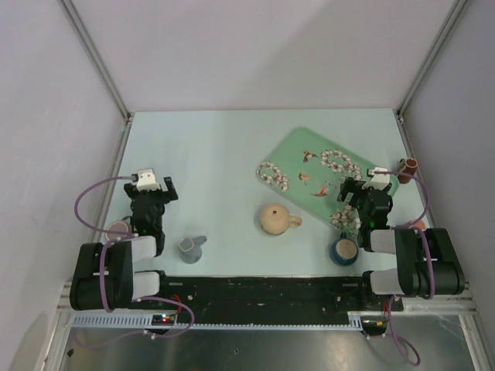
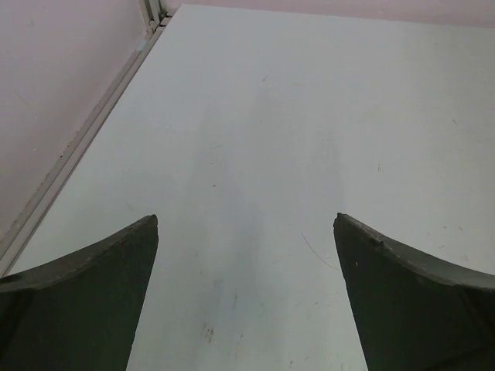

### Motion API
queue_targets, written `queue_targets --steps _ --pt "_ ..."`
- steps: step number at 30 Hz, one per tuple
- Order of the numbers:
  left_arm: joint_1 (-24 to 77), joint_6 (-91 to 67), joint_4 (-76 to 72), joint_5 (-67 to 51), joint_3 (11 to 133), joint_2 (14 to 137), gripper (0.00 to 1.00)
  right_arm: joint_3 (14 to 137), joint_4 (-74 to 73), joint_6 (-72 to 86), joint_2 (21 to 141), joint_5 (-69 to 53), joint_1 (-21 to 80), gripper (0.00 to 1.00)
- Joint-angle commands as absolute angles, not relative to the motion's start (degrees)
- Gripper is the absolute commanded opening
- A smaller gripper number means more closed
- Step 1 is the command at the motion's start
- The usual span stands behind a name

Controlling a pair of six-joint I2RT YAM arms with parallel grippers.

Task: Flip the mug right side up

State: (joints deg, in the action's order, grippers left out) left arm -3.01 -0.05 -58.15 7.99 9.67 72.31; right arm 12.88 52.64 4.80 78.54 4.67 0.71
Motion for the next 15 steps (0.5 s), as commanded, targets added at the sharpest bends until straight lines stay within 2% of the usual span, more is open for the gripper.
queue_targets --steps 1,6,10,11,13,15 --pt "-3.0 -0.6 -61.5 9.4 10.6 72.0 0.98 14.1 56.4 3.9 77.9 4.6 0.5 1.00" --pt "-3.0 -0.6 -61.8 9.4 10.6 72.1 0.99 14.4 55.6 3.6 77.3 4.1 0.5 1.00" --pt "-2.8 -0.6 -58.5 10.6 12.8 71.1 0.98 20.0 43.0 2.6 73.0 3.4 0.5 1.00" --pt "-2.8 -0.5 -54.2 10.6 14.8 70.4 0.98 22.2 38.3 2.3 71.9 3.4 0.6 1.00" --pt "-2.8 1.0 -29.2 8.4 25.7 70.0 0.98 26.5 31.2 3.0 69.4 2.5 0.9 1.00" --pt "-2.6 5.2 -6.7 -1.3 44.0 72.4 0.98 30.6 25.9 4.1 67.6 -1.0 1.3 1.00"
